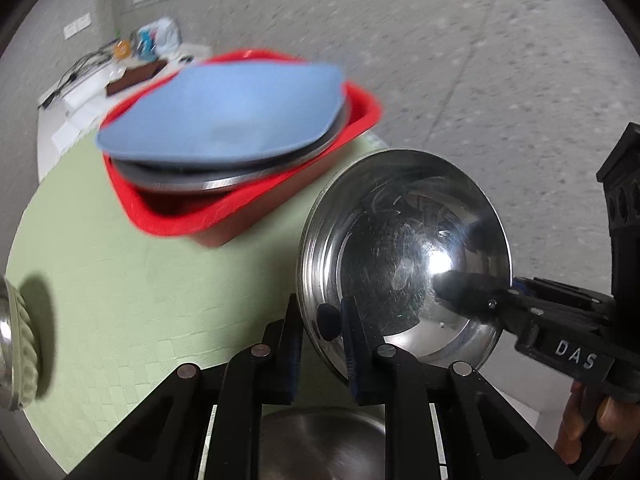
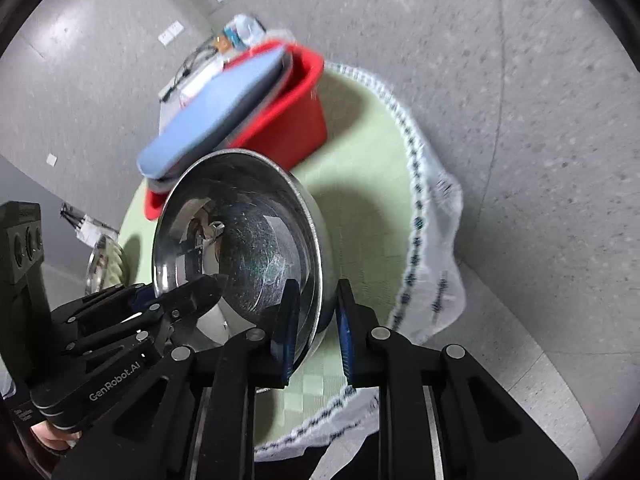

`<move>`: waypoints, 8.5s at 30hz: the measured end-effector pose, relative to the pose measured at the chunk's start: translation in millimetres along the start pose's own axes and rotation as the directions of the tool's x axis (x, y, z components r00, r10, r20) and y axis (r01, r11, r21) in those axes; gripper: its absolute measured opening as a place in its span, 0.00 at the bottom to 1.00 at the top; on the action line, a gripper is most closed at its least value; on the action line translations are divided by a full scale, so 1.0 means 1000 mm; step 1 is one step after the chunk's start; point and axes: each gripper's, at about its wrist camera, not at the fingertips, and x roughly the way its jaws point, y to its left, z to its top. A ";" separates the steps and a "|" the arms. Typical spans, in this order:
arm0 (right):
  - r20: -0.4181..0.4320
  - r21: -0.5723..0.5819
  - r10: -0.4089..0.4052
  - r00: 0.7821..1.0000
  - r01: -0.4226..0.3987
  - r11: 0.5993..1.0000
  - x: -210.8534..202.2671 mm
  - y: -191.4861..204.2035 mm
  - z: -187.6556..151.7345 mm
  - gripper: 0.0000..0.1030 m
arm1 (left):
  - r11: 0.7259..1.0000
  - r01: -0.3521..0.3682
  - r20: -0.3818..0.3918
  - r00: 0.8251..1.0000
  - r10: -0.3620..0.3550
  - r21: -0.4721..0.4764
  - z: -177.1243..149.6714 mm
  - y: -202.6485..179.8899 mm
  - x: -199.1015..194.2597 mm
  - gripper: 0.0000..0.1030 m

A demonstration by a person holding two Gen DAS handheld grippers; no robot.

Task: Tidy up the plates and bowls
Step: 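Carry the steel bowl with both grippers across the table mat, then lower the steel bowl onto the table mat and open both grippers, then reach both grippers to another steel bowl and grasp its rim, then lower the held steel bowl into the bowl on the mat, nesting them, then grasp the rim of the nested steel bowl stack with both grippers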

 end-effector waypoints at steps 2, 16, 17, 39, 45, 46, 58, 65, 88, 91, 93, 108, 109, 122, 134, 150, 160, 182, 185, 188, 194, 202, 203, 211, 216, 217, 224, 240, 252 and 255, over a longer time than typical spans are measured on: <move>0.044 0.007 -0.004 0.999 0.004 1.000 -0.025 0.007 -0.002 0.17 | 0.999 0.024 0.035 0.999 -0.025 0.024 -0.003 0.001 -0.020 0.14; 0.144 -0.140 0.022 0.989 -0.002 0.990 -0.028 0.175 -0.002 0.17 | 1.000 -0.005 0.227 0.974 0.012 -0.031 -0.039 0.156 -0.159 0.14; 0.136 -0.155 0.035 0.990 -0.014 0.988 -0.020 0.191 -0.003 0.17 | 0.999 -0.018 0.229 0.973 0.027 -0.045 -0.043 0.172 -0.165 0.14; -0.122 -0.304 -0.066 0.990 0.026 0.952 0.159 0.342 -0.029 0.18 | 0.969 -0.119 0.012 0.992 0.125 -0.217 -0.080 0.349 -0.142 0.14; -0.106 -0.350 -0.142 0.984 0.096 0.932 0.167 0.351 -0.028 0.18 | 0.970 -0.102 -0.007 0.995 0.103 -0.221 -0.072 0.358 -0.127 0.15; -0.105 -0.354 -0.151 0.983 0.105 0.929 0.168 0.352 -0.028 0.18 | 0.970 -0.096 -0.011 0.995 0.096 -0.225 -0.073 0.357 -0.123 0.15; -0.111 -0.353 -0.183 0.977 0.134 0.926 0.185 0.353 -0.025 0.28 | 0.963 -0.098 -0.036 0.995 0.092 -0.252 -0.069 0.370 -0.104 0.16; -0.159 -0.261 -0.078 0.984 0.034 0.965 0.192 0.341 -0.025 0.34 | 0.960 -0.100 -0.035 0.995 0.094 -0.262 -0.072 0.370 -0.105 0.16; -0.198 -0.117 0.117 0.973 -0.142 0.983 0.201 0.320 -0.026 0.35 | 0.958 -0.068 0.009 0.997 0.073 -0.278 -0.088 0.363 -0.120 0.32; -0.202 -0.102 0.125 0.971 -0.148 0.984 0.203 0.318 -0.026 0.30 | 0.962 -0.076 0.015 0.996 0.083 -0.263 -0.090 0.356 -0.124 0.48; -0.209 -0.098 0.110 0.972 -0.133 0.986 0.208 0.315 -0.026 0.23 | 0.961 -0.081 0.022 0.996 0.090 -0.266 -0.091 0.355 -0.127 0.49; -0.196 -0.103 0.126 0.973 -0.149 0.983 0.202 0.315 -0.030 0.27 | 0.951 -0.073 0.048 0.995 0.091 -0.300 -0.096 0.352 -0.146 0.61; -0.188 -0.106 0.126 0.974 -0.148 0.983 0.199 0.314 -0.030 0.33 | 0.949 -0.078 0.050 0.994 0.098 -0.305 -0.096 0.350 -0.147 0.62; -0.072 -0.173 0.105 0.992 -0.116 0.978 0.138 0.277 -0.027 0.48 | 0.913 -0.169 0.034 0.980 0.196 -0.370 -0.101 0.313 -0.147 0.76; 0.047 -0.264 0.071 0.996 -0.056 0.963 0.063 0.220 -0.016 0.54 | 0.850 -0.218 0.031 0.964 0.265 -0.480 -0.106 0.248 -0.142 0.79; 0.038 -0.247 -0.058 0.998 0.065 0.967 0.019 0.100 -0.040 0.58 | 0.951 -0.124 0.045 0.989 0.142 -0.282 -0.107 0.074 -0.073 0.73; -0.098 -0.182 -0.017 0.995 -0.001 0.983 0.043 0.068 -0.067 0.44 | 0.977 -0.065 -0.039 0.998 0.058 -0.204 -0.103 0.046 -0.033 0.41; -0.025 -0.188 0.066 0.997 -0.070 0.980 0.057 0.177 -0.039 0.13 | 0.991 0.019 0.142 0.990 0.001 -0.136 -0.062 0.175 -0.104 0.10; -0.009 -0.223 0.098 0.995 -0.097 0.970 0.065 0.217 -0.029 0.13 | 0.988 -0.003 0.180 0.983 0.031 -0.158 -0.066 0.207 -0.131 0.10; -0.001 -0.257 0.126 0.992 -0.122 0.959 0.076 0.255 -0.020 0.13 | 0.982 -0.029 0.211 0.975 0.069 -0.187 -0.074 0.246 -0.158 0.10; -0.031 -0.294 0.159 0.987 -0.162 0.942 0.112 0.319 -0.016 0.13 | 0.968 -0.067 0.216 0.969 0.121 -0.242 -0.097 0.300 -0.184 0.10; -0.077 -0.306 0.129 0.989 -0.147 0.941 0.148 0.346 -0.021 0.13 | 0.959 -0.078 0.163 0.979 0.126 -0.273 -0.105 0.340 -0.179 0.10; -0.079 -0.307 0.120 0.990 -0.138 0.942 0.152 0.348 -0.021 0.13 | 0.959 -0.078 0.154 0.980 0.124 -0.274 -0.098 0.343 -0.173 0.10; -0.080 -0.313 0.058 0.995 -0.081 0.946 0.166 0.358 -0.024 0.13 | 0.961 -0.069 0.113 0.988 0.103 -0.268 -0.084 0.361 -0.152 0.10; -0.076 -0.318 0.018 0.997 -0.041 0.947 0.173 0.359 -0.024 0.13 | 0.961 -0.070 0.093 0.991 0.098 -0.266 -0.081 0.369 -0.141 0.10; -0.077 -0.319 0.010 0.997 -0.034 0.947 0.175 0.359 -0.024 0.13 | 0.961 -0.074 0.088 0.991 0.100 -0.268 -0.080 0.369 -0.138 0.10; -0.071 -0.326 -0.006 0.997 -0.018 0.945 0.180 0.362 -0.024 0.14 | 0.959 -0.066 0.087 0.992 0.093 -0.275 -0.076 0.373 -0.132 0.15; -0.038 -0.409 -0.074 0.997 0.052 0.911 0.179 0.380 -0.037 0.32 | 0.962 -0.076 0.120 0.987 0.111 -0.261 -0.081 0.365 -0.145 0.28; 0.039 -0.378 -0.051 0.998 0.062 0.924 0.153 0.371 -0.034 0.54 | 0.926 -0.107 0.169 0.969 0.178 -0.362 -0.097 0.378 -0.160 0.61; 0.057 -0.334 -0.050 0.997 0.066 0.940 0.147 0.359 -0.030 0.61 | 0.917 -0.114 0.170 0.967 0.191 -0.383 -0.102 0.379 -0.159 0.68</move>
